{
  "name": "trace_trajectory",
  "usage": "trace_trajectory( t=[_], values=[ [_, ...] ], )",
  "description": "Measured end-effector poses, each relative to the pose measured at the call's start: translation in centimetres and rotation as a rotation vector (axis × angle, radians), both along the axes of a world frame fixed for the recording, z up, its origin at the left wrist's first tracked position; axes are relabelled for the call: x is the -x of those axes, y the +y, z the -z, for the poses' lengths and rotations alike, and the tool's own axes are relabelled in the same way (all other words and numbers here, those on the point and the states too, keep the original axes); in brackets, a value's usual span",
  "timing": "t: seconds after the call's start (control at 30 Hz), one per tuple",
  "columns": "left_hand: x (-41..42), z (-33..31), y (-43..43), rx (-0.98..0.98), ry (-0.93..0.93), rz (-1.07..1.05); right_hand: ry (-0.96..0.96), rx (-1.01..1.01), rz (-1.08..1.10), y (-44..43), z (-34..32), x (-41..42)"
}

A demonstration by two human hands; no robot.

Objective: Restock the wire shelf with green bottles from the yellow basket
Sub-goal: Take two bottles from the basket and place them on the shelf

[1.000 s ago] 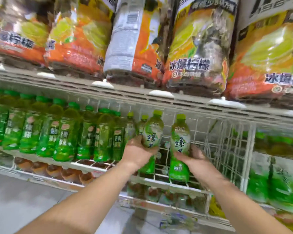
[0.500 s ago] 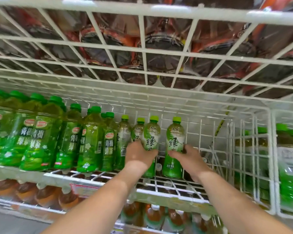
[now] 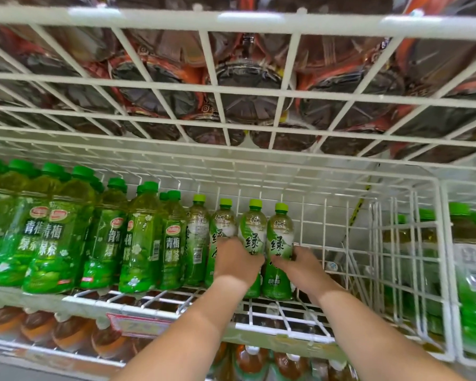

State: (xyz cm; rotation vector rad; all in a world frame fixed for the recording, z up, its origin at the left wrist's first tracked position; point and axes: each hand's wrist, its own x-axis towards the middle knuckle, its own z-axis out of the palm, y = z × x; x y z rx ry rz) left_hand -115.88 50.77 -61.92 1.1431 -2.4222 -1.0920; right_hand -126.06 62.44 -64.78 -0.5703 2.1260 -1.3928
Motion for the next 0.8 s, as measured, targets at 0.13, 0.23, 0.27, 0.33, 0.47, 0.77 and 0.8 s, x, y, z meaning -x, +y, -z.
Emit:
trace_trajectory(
  t=[0.13,0.23,0.27,0.33,0.47,0.77,0.8],
  values=[
    [0.1,0.4,-0.2,0.045,0.008,0.013,0.055,-0.058,0.008,-0.2,0.6,0.5],
    [0.0,0.4,-0.5,0.08,-0.002,0.005,0.126,-0.082,0.047,-0.2,0.7,0.5],
    [-0.1,0.4,-0.5,0.096,-0.026,0.011,0.139,-0.081,0.054,-0.1,0.6,0.5],
    [-0.1,0.4,-0.5,0.14,-0.066,0.025,0.15,-0.081,0.043,0.0,0.5,0.4],
    [-0.1,0.3,-0.2,0.179,-0.121,0.062,0.162,-0.09,0.001,0.3,0.2,0.2],
    [-2.4,-0.9,-0.3,0.439,-0.445,0.314,0.238,-0.344,-0.104,1.8,-1.5,-0.6],
    [-2.8,-1.1,-0.4,0.457,-0.47,0.34,0.273,-0.391,-0.117,2.0,-1.7,-0.8]
  ],
)
